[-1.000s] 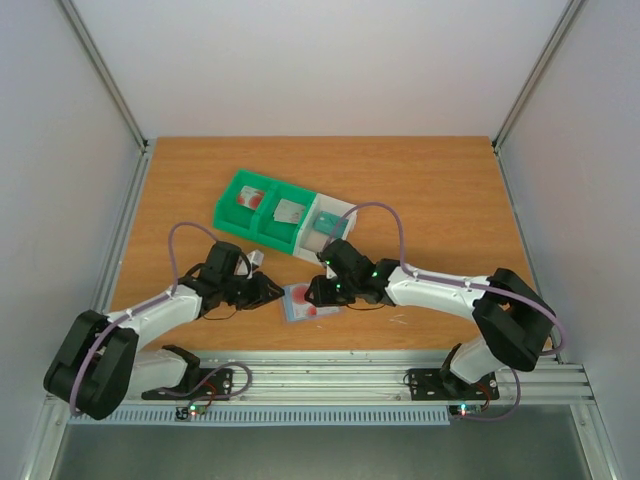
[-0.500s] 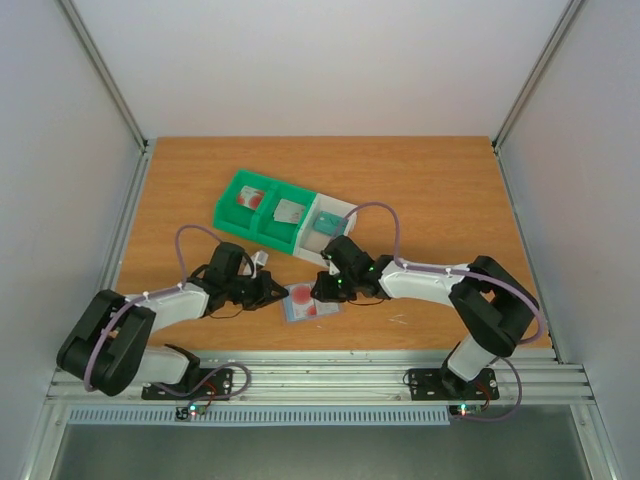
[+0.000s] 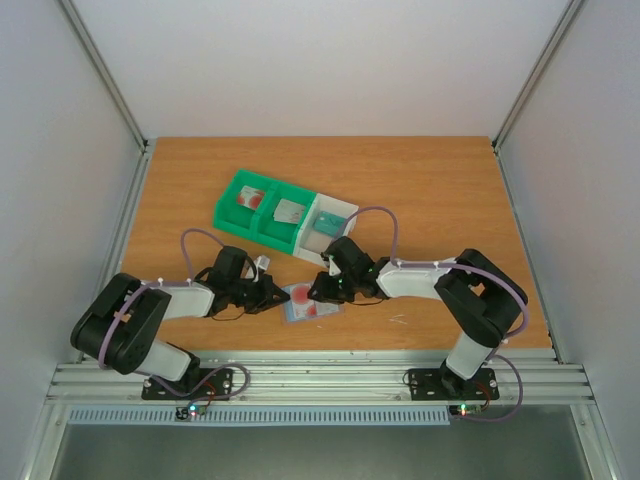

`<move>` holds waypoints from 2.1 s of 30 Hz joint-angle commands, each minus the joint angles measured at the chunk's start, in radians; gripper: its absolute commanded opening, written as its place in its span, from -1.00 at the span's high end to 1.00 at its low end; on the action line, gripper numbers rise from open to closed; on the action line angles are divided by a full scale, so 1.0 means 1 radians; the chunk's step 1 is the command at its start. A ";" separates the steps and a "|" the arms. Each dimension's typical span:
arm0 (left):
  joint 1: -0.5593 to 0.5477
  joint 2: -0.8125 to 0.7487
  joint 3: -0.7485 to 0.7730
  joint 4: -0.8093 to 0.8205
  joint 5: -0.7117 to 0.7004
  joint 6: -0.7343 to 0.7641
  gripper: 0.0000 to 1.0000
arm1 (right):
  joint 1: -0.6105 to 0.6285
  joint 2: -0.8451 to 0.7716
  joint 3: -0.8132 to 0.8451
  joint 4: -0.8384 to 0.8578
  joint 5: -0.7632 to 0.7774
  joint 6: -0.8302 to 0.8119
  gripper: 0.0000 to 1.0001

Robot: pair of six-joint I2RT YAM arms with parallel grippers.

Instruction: Take the credit cards out of the card holder

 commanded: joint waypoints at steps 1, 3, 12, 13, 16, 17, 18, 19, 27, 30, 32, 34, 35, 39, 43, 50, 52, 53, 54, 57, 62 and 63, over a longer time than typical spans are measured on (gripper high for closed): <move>-0.006 0.006 -0.017 0.062 -0.027 0.002 0.97 | -0.011 0.034 -0.021 0.043 -0.030 0.011 0.58; -0.006 0.001 -0.017 0.044 -0.039 0.007 0.97 | -0.012 0.033 -0.031 0.080 -0.035 0.012 0.62; -0.006 0.007 -0.010 0.016 -0.053 0.026 0.96 | -0.030 0.006 -0.062 0.125 -0.058 0.022 0.98; -0.006 0.003 -0.012 0.014 -0.056 0.025 0.95 | -0.035 -0.006 -0.068 0.120 -0.052 0.023 0.98; -0.006 -0.009 -0.022 0.018 -0.066 0.009 0.95 | -0.048 -0.063 -0.112 0.129 -0.018 0.044 0.98; -0.006 -0.012 -0.024 0.021 -0.064 0.007 0.95 | -0.052 -0.085 -0.127 0.137 -0.014 0.050 0.97; -0.006 -0.016 -0.024 0.021 -0.062 0.003 0.94 | -0.056 -0.109 -0.137 0.136 -0.005 0.054 0.98; -0.006 -0.022 -0.024 0.020 -0.060 0.000 0.93 | -0.058 -0.131 -0.141 0.125 0.005 0.053 0.98; -0.006 -0.124 -0.017 -0.021 -0.047 -0.034 0.65 | -0.058 -0.319 -0.142 -0.025 0.094 0.060 0.98; -0.006 -0.224 0.007 -0.094 -0.043 -0.037 0.50 | -0.057 -0.387 -0.137 -0.049 0.091 0.086 0.98; -0.006 -0.309 0.021 -0.127 -0.032 -0.038 0.40 | -0.057 -0.427 -0.134 -0.054 0.078 0.108 0.98; -0.006 -0.403 0.028 -0.136 -0.022 -0.058 0.21 | -0.057 -0.466 -0.134 -0.042 0.059 0.134 0.98; -0.006 -0.440 0.026 -0.128 -0.017 -0.073 0.14 | -0.056 -0.482 -0.135 -0.035 0.048 0.147 0.97; -0.006 -0.557 0.005 -0.044 0.011 -0.161 0.01 | -0.055 -0.543 -0.145 0.032 -0.001 0.227 0.98; -0.007 -0.630 -0.005 0.021 0.021 -0.254 -0.02 | -0.050 -0.567 -0.162 0.177 -0.069 0.298 0.98; -0.007 -0.687 -0.009 0.085 0.052 -0.295 -0.07 | -0.023 -0.566 -0.175 0.334 -0.135 0.377 0.98; -0.007 -0.687 -0.026 0.146 0.061 -0.339 -0.06 | -0.015 -0.557 -0.170 0.353 -0.143 0.384 0.98; -0.006 -0.687 -0.030 0.162 0.063 -0.355 -0.04 | -0.012 -0.551 -0.167 0.360 -0.144 0.387 0.97; -0.006 -0.685 -0.032 0.166 0.064 -0.361 -0.02 | -0.007 -0.544 -0.167 0.371 -0.144 0.392 0.98; -0.007 -0.683 -0.035 0.167 0.063 -0.363 0.08 | 0.002 -0.523 -0.171 0.414 -0.155 0.413 0.98; -0.007 -0.689 -0.038 0.177 0.060 -0.375 0.39 | 0.014 -0.508 -0.187 0.482 -0.167 0.436 0.98; -0.008 -0.693 -0.038 0.179 0.061 -0.377 0.47 | 0.017 -0.507 -0.189 0.483 -0.167 0.435 0.98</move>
